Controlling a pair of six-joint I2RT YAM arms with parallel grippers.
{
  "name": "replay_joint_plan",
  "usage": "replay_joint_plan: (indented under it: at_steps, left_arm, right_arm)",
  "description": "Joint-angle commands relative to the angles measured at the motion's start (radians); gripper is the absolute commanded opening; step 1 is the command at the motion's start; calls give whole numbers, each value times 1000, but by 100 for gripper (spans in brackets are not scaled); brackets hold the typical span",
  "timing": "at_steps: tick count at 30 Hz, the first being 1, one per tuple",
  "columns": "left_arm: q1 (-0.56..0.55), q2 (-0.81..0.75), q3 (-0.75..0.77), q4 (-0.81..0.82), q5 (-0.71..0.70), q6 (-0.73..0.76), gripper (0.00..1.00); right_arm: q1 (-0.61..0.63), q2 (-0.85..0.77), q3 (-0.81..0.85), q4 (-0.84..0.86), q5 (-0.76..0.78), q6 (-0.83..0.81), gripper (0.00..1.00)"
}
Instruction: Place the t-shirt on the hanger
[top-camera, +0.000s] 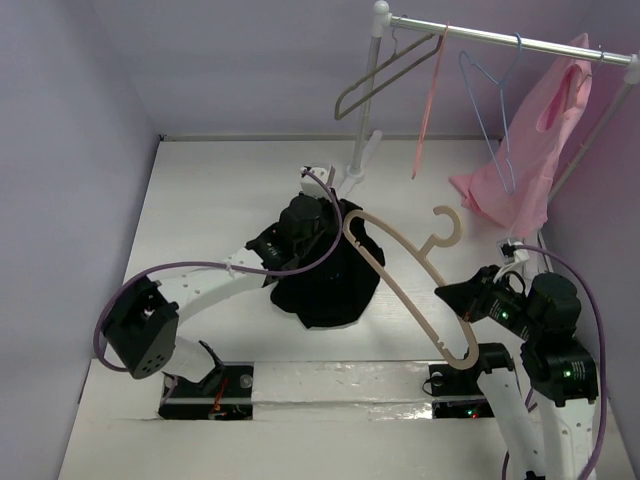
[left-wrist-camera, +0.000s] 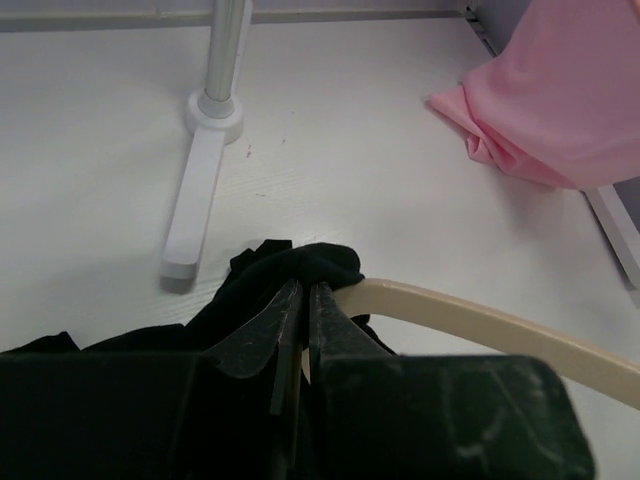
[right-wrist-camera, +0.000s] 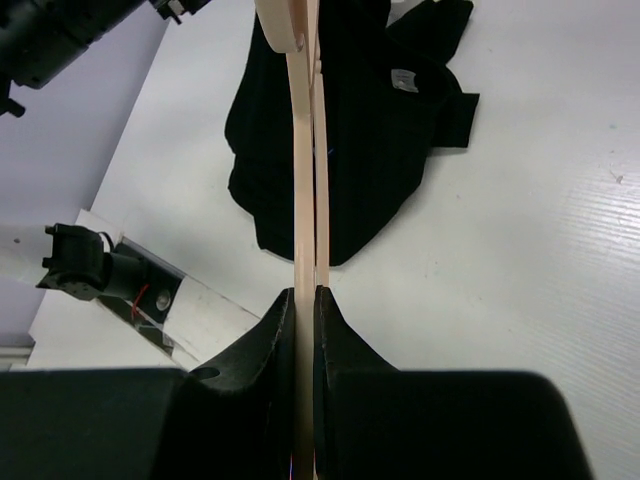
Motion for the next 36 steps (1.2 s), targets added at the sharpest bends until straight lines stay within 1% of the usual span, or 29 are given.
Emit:
replay_joint_plan:
  at_steps: [1,4,10,13,19,21,24,26,30,31,33,34,36]
  left_arm:
    - [3,-70,-4,23,-28,23,0]
    - [3,-74,-11,9,-30,29,0]
    - [-10,-88,-7,9,26,44,0]
    - [-10,-82,12,-6,49,47,0]
    - [-10,-73,67,-21,41,49,0]
    - [-10,-67,98,-29,55,49,0]
    - [-10,-61,121,-37,79,43,0]
    - [-31,-68,127,-41,99,43,0]
    - [-91,-99,139,-99,78,53,0]
    - [-103,-114,141,-113,52,53,0]
    - [-115,-128,138,-141,52,47,0]
    - [-126,-143,134,-147,44,43,0]
    - [-137,-159,131,-163,32,32,0]
  right_arm:
    - [10,10,21,111,8,-36,0]
    - [10,22,47,128,40,-51,0]
    - [10,48,-23,200,-6,-36,0]
    - [10,65,-38,230,-54,-21,0]
    - [10,55,-22,198,-130,-25,0]
    - [10,53,-25,189,-170,-21,0]
    - [10,41,-52,195,-180,-10,0]
    - [10,53,-69,211,-193,2,0]
    - [10,56,-81,270,-136,11,0]
    - [10,64,-89,316,-141,34,0]
    - [10,75,-101,371,-156,63,0]
    - [10,70,-106,432,-150,88,0]
    - [10,71,-118,483,-125,106,0]
